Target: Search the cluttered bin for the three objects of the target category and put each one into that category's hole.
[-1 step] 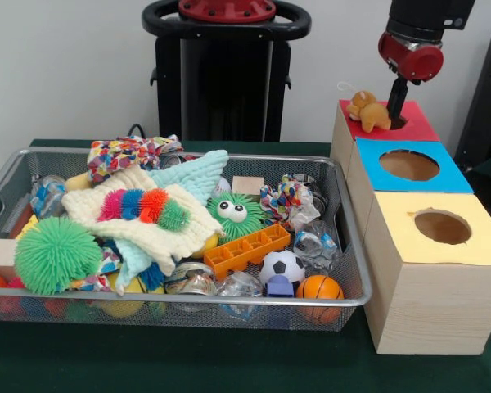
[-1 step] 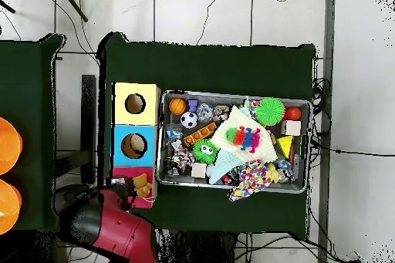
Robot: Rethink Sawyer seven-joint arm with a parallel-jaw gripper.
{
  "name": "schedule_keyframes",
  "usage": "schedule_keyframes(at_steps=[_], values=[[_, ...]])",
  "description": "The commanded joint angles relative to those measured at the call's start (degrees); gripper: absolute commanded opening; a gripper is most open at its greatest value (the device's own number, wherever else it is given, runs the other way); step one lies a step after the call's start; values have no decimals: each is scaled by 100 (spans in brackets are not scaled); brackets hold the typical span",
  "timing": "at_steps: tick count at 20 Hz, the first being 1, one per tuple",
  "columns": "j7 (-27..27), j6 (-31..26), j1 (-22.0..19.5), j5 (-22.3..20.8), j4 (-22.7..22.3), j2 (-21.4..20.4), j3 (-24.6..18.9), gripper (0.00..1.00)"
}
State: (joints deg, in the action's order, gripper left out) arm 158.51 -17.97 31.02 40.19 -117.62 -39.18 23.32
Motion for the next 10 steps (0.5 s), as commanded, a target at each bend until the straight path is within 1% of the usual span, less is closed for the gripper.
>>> schedule_keyframes(at_steps=[1,8,10], values=[[1300,-242,34,262,215,75,-526,0],[1250,-76,1,306,108,71,-621,0],[1294,-127,41,307,125,68,-595,0]])
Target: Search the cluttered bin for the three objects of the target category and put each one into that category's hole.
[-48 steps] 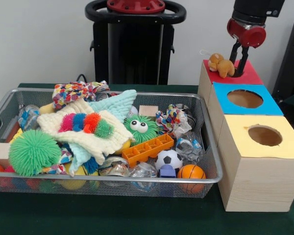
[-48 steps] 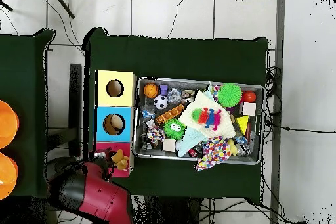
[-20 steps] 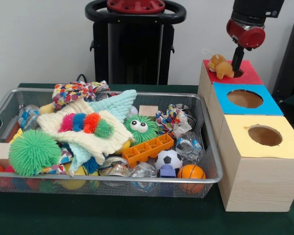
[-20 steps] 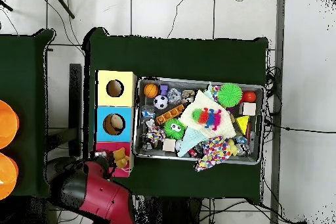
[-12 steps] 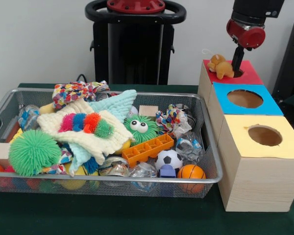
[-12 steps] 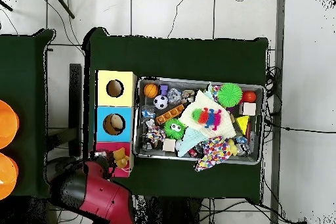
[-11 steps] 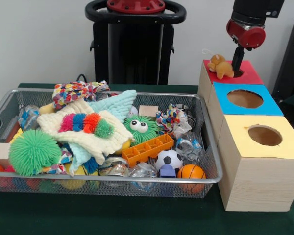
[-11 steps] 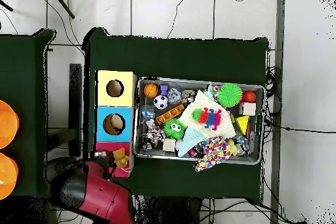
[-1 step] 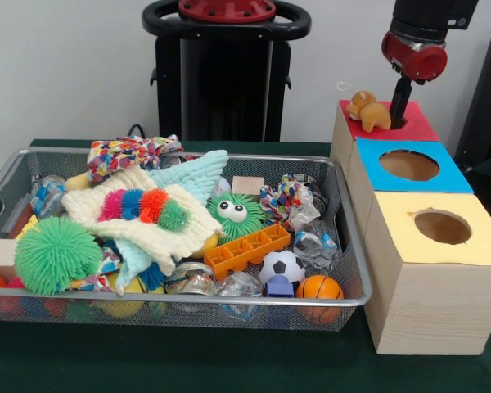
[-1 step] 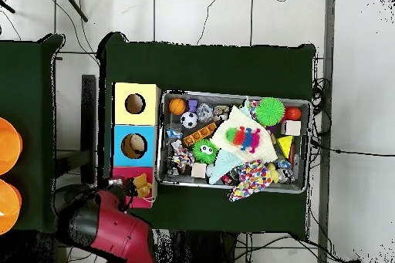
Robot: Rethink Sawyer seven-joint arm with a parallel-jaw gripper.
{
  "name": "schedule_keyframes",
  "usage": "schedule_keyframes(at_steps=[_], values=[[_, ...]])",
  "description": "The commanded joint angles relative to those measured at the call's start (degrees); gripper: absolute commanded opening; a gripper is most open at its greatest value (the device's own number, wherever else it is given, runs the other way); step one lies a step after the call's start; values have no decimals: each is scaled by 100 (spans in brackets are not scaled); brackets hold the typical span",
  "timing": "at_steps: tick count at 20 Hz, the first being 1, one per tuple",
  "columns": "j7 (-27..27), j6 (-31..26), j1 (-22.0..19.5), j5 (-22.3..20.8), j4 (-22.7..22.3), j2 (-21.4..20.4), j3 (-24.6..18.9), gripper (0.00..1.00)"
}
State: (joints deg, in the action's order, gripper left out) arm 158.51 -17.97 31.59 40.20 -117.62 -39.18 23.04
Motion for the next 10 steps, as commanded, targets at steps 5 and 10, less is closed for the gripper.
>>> schedule_keyframes(at_steps=[5,10], values=[[1371,-273,42,302,161,51,-509,0],[1439,-388,126,299,169,-5,-456,0]])
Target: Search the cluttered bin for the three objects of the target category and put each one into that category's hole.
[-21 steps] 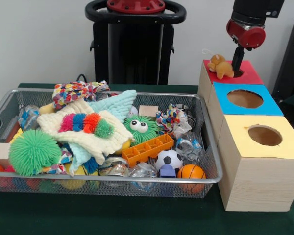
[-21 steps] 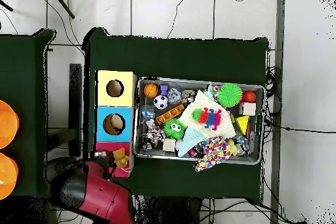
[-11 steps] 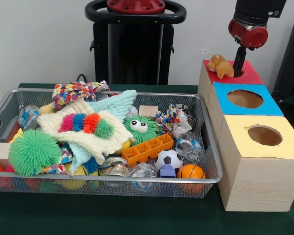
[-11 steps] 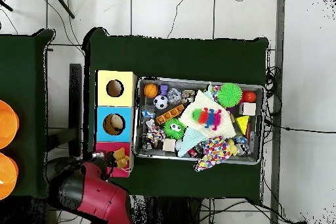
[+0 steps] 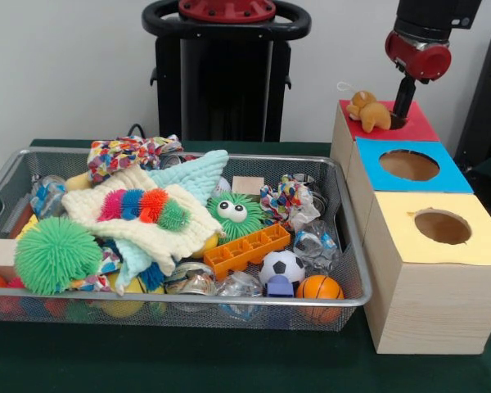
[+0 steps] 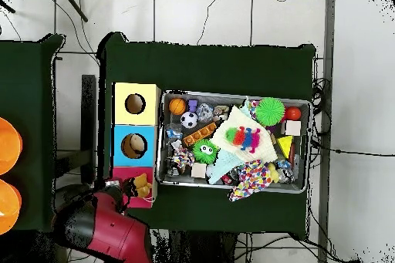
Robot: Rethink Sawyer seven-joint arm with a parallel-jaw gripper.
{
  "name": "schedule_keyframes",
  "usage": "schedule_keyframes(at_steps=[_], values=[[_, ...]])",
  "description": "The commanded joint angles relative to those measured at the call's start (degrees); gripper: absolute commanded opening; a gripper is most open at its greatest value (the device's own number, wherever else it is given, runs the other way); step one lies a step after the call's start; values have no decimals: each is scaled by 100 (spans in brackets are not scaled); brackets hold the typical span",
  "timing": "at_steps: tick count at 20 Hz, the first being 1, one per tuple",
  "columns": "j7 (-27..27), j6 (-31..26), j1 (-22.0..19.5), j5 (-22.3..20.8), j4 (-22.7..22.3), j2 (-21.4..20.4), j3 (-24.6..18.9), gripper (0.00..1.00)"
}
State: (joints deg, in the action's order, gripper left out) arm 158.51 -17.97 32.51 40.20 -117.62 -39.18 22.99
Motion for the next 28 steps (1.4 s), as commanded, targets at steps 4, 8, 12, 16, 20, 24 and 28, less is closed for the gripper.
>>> schedule_keyframes(at_steps=[4,8,12,16,20,24,28], values=[[1323,-264,-61,331,113,8,-536,0],[1259,-260,-56,267,130,42,-496,100],[1157,-380,-68,144,211,72,-399,100],[1227,-388,-166,254,174,17,-463,100],[1382,-450,-129,295,189,0,-346,100],[1255,-274,-278,327,109,-91,-368,100],[891,-904,-252,-257,553,-11,234,100]])
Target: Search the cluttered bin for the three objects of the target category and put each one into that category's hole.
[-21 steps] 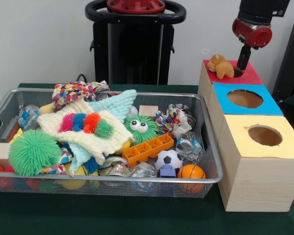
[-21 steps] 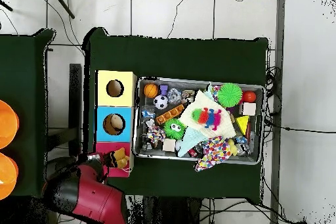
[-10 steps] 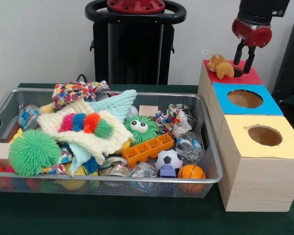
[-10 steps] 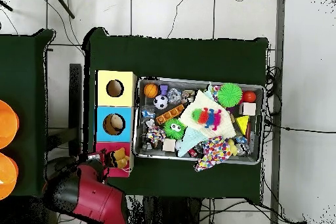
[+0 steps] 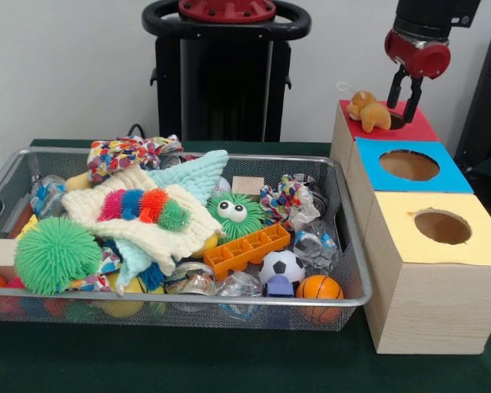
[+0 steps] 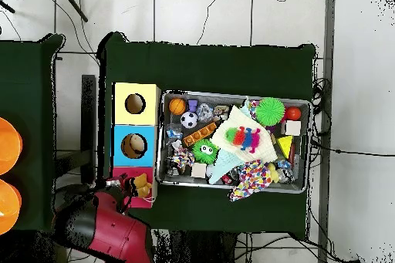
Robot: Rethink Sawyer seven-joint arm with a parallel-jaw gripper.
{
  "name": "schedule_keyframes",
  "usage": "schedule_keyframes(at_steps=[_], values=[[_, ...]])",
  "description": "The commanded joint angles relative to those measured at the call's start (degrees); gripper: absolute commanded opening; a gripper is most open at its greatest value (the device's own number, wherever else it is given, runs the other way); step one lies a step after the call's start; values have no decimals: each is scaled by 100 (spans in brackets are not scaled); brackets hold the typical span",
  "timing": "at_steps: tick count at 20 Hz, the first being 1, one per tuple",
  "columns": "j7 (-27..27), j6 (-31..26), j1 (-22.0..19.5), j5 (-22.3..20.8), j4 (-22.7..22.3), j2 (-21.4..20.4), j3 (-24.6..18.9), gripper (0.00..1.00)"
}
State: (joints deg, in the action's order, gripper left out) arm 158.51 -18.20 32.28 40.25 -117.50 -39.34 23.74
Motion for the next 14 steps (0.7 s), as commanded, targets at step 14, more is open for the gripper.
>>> schedule_keyframes(at_steps=[14], values=[[866,-2183,-295,-823,904,-524,579,100]])
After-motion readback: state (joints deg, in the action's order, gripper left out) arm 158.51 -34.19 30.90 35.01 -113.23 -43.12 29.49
